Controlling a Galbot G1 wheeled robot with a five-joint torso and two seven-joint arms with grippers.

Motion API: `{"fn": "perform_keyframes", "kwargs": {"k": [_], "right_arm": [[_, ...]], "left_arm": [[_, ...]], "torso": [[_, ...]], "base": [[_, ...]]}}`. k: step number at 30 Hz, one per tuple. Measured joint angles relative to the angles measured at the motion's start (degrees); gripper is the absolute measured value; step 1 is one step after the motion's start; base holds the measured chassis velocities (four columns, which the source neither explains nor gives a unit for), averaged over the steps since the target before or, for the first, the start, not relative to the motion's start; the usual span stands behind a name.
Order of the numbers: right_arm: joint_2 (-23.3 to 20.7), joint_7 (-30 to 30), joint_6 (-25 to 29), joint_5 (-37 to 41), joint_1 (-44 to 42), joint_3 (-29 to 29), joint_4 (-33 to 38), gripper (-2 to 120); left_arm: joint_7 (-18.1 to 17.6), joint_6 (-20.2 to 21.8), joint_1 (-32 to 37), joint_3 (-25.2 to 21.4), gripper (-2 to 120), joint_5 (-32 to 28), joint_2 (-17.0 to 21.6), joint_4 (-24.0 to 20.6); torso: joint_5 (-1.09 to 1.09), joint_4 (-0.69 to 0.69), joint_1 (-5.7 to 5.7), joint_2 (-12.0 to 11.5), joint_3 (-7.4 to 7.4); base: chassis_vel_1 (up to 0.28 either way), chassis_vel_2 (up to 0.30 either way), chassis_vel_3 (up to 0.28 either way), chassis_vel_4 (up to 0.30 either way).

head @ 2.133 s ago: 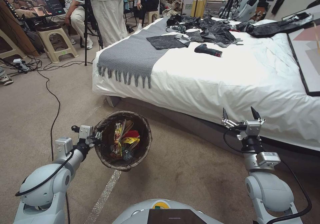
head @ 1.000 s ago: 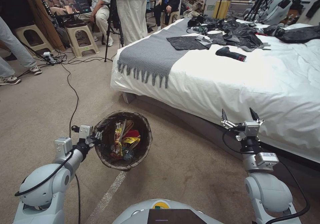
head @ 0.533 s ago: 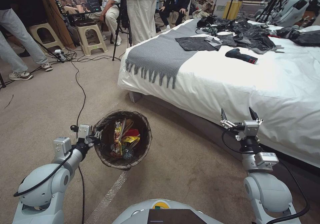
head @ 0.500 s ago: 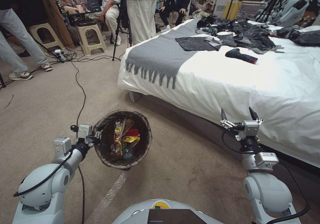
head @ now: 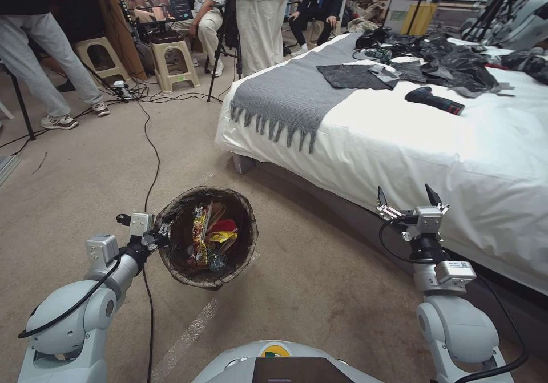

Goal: Pick up the trash bin, then pick up the garbage from the floor and place it into the trash bin.

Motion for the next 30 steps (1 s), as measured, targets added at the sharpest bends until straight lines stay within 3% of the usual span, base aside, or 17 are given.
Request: {"fn": "perform_keyframes", "kwargs": {"k": [30], "right_arm": [[0.08,-0.15,0.32,-0.62,0.10,-0.25,-0.82,100]], "left_arm": [[0.27,0.00,-0.27,0.13,0,0.30,-0.16,0.64]], "torso": [[0.00,0.00,0.00,0.00,0.00]], "base": [[0.045,0.048,0.047,0.046]]}}
